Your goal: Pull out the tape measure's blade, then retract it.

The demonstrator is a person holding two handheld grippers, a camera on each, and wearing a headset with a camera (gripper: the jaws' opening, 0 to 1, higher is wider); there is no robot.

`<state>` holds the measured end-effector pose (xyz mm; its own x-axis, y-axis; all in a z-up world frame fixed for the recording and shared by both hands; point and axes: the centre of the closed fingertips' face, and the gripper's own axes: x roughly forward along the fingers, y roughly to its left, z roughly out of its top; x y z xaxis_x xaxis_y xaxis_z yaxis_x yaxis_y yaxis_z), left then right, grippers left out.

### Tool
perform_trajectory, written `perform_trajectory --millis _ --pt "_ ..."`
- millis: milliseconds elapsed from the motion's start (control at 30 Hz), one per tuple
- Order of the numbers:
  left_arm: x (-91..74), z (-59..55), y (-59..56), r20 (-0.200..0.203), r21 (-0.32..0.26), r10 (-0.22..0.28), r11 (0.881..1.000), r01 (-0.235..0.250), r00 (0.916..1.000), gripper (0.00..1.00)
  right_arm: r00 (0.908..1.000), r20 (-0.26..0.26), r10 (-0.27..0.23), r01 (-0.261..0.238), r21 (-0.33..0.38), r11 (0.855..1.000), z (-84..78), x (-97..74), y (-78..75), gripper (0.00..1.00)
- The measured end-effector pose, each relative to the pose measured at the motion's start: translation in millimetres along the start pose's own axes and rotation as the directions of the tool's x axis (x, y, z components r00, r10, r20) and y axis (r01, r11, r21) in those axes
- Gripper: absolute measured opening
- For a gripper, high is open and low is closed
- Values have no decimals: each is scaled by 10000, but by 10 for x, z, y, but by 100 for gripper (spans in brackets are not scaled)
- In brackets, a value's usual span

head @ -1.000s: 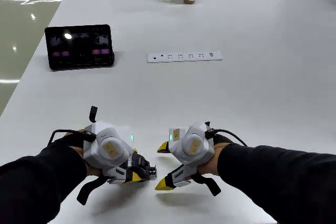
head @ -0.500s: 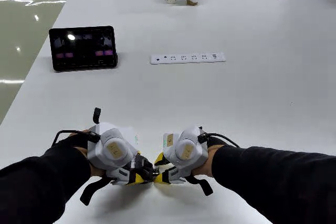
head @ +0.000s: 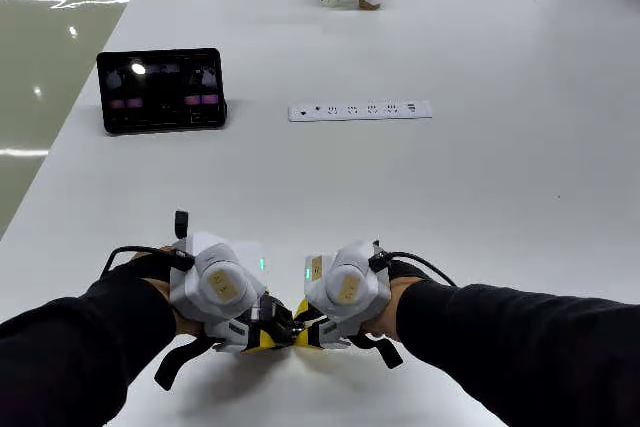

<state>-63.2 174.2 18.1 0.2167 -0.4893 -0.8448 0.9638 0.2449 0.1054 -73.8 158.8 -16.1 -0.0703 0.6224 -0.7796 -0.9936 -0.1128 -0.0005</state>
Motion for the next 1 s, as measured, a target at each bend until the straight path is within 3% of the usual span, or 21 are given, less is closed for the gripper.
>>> perform_trajectory --millis 400,1000 --pt "1 -13 6 -89 -186 24 9998 -26 10000 32 9998 -187 76 -74 70 9999 -28 -18 -16 10" --pt "-14 -8 8 131 -68 71 10000 -70 9999 32 9993 -331 178 -171 213 9996 -92 -79 -18 11"
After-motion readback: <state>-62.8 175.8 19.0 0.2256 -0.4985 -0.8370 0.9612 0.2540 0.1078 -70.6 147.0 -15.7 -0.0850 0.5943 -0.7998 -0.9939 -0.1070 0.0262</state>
